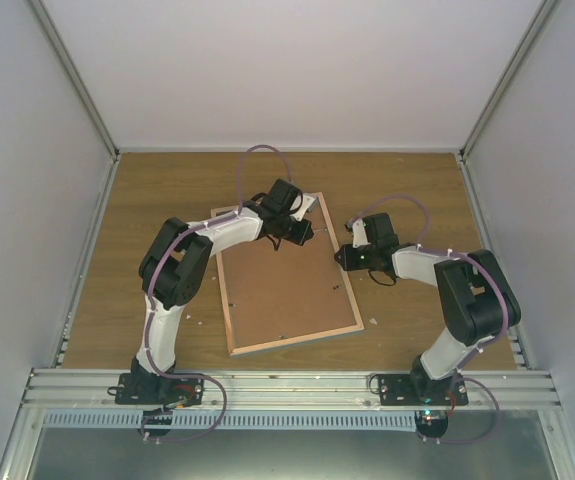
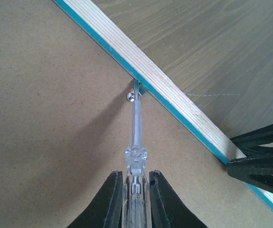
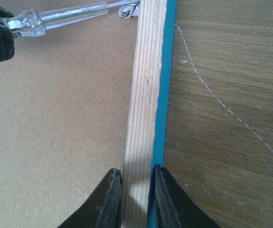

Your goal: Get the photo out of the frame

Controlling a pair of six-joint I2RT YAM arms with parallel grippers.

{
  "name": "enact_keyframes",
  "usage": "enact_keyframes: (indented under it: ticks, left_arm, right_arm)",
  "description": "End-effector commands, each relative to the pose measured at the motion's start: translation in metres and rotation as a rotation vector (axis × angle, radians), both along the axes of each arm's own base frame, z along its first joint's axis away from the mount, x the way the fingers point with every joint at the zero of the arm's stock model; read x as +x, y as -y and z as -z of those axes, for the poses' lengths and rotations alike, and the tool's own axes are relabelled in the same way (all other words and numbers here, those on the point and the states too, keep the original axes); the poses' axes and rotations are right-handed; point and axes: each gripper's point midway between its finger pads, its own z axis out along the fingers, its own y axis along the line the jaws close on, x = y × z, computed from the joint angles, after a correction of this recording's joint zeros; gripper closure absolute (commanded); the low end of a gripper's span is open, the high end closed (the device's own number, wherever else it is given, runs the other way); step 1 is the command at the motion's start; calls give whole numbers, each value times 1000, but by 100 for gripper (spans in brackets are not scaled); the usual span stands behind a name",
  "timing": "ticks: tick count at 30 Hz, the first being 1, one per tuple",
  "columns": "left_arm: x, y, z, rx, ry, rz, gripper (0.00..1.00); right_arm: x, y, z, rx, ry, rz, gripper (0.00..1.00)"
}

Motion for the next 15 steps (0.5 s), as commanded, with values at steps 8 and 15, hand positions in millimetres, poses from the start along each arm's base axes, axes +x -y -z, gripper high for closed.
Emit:
enact_keyframes:
  ticks: [8, 15]
  left_arm:
    - [-36, -2, 17, 37, -131, 86, 100]
    - [-41, -10, 25, 82, -172, 75, 100]
  right_arm:
    - [-6, -6, 3, -32, -11, -66, 99]
    - [-4, -6, -2, -35, 5, -64, 99]
